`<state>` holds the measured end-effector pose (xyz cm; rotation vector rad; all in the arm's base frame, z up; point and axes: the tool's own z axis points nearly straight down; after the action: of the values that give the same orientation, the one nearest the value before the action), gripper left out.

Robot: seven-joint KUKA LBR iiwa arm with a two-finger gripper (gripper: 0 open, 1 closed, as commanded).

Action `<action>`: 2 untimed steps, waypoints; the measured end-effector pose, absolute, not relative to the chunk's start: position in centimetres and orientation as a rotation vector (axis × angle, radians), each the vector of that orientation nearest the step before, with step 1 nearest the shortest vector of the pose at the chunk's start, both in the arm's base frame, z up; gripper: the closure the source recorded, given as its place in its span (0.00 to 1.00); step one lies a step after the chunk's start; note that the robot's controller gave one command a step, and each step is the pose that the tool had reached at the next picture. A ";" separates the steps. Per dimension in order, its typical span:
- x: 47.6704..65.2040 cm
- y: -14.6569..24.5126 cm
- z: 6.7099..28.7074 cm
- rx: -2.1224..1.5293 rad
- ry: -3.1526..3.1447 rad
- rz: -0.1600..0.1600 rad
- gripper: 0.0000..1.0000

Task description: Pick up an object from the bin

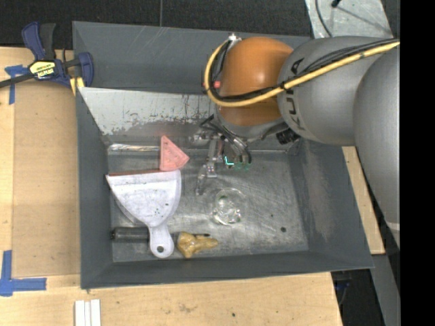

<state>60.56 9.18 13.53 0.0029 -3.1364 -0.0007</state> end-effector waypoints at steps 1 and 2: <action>60.8 9.2 14.0 0.001 -3.144 -0.002 0.00; 61.1 10.6 13.3 0.140 -3.146 0.003 0.00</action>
Offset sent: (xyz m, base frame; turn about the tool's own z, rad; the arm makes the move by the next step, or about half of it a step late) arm 0.0081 0.0690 -0.0296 -0.3408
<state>61.11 10.63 13.28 0.1400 -3.1463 0.0032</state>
